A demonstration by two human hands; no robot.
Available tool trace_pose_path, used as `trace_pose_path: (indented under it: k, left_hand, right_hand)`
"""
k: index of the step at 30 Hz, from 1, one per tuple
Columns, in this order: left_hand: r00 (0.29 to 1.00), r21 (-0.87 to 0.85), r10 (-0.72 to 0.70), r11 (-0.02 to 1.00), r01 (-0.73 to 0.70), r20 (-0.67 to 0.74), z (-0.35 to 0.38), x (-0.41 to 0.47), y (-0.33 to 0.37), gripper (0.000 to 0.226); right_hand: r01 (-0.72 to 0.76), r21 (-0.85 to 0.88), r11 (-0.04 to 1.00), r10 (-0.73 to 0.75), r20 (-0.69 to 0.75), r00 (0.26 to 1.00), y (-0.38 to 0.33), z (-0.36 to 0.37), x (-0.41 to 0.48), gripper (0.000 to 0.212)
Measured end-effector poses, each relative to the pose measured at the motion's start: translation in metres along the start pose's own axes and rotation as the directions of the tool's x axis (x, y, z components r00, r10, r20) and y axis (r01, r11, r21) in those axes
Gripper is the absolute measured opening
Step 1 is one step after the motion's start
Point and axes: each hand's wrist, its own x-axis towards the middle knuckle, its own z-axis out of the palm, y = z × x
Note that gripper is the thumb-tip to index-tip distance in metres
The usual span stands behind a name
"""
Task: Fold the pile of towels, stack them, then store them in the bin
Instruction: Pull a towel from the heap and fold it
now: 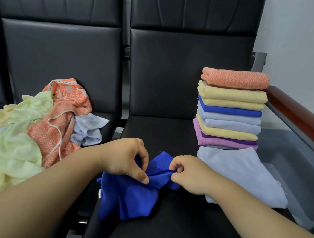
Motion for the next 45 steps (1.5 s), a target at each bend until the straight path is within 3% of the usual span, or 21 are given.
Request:
trace_pose_path:
  k: [4,7,11,16,22,28,32,36,38,41,45]
  left_hand:
    - [0.999,0.140,-0.039,0.989,0.039,0.001,0.002,0.003,-0.007,0.031]
    - [0.999,0.183,-0.041,0.982,0.046,-0.034,0.001,0.006,-0.011,0.015]
    - [0.994,0.151,-0.056,0.986,0.070,-0.096,-0.001,0.007,-0.018,0.008]
    - [0.992,0.071,-0.076,0.994,0.084,-0.098,0.001,0.005,-0.013,0.027]
    - [0.989,0.221,-0.099,0.968,0.122,-0.111,0.007,0.010,-0.004,0.034]
    - [0.979,0.201,-0.122,0.967,0.154,-0.165,0.011,0.013,-0.002,0.038]
    - [0.977,0.224,-0.094,0.965,0.137,-0.191,0.012,0.016,-0.004,0.024]
    - [0.972,0.067,-0.100,0.991,0.117,-0.215,0.001,0.013,-0.014,0.023]
    - [0.962,-0.166,-0.144,0.980,0.106,-0.234,-0.006,0.009,-0.023,0.020]
    - [0.934,-0.513,-0.237,0.855,0.069,-0.269,-0.013,0.004,-0.035,0.016]
    - [0.859,-0.632,-0.381,0.770,0.090,-0.343,-0.014,0.005,-0.045,0.019]
  right_hand:
    - [0.016,-0.035,0.999,-0.017,-0.031,0.999,0.001,-0.008,0.002,0.009]
    - [0.047,0.002,0.999,-0.046,-0.081,0.996,0.000,-0.017,0.000,0.020]
    - [0.082,0.105,0.991,-0.067,-0.143,0.988,-0.001,-0.029,-0.005,0.025]
    - [0.138,0.274,0.952,-0.095,-0.166,0.982,-0.006,-0.035,-0.008,0.026]
    - [0.169,0.489,0.856,-0.107,-0.152,0.983,-0.009,-0.033,-0.008,0.013]
    - [0.160,0.621,0.768,-0.094,-0.138,0.986,-0.012,-0.033,-0.010,0.005]
    - [0.146,0.645,0.750,-0.084,-0.126,0.988,-0.014,-0.034,-0.009,0.006]
    - [0.116,0.573,0.811,-0.051,-0.128,0.990,-0.009,-0.036,-0.007,0.002]
    - [0.088,0.472,0.877,-0.029,-0.130,0.991,-0.004,-0.037,-0.006,0.007]
    - [0.052,0.408,0.911,-0.004,-0.119,0.993,0.001,-0.037,-0.005,0.020]
    - [0.006,0.318,0.948,0.033,-0.115,0.993,0.005,-0.040,-0.004,0.029]
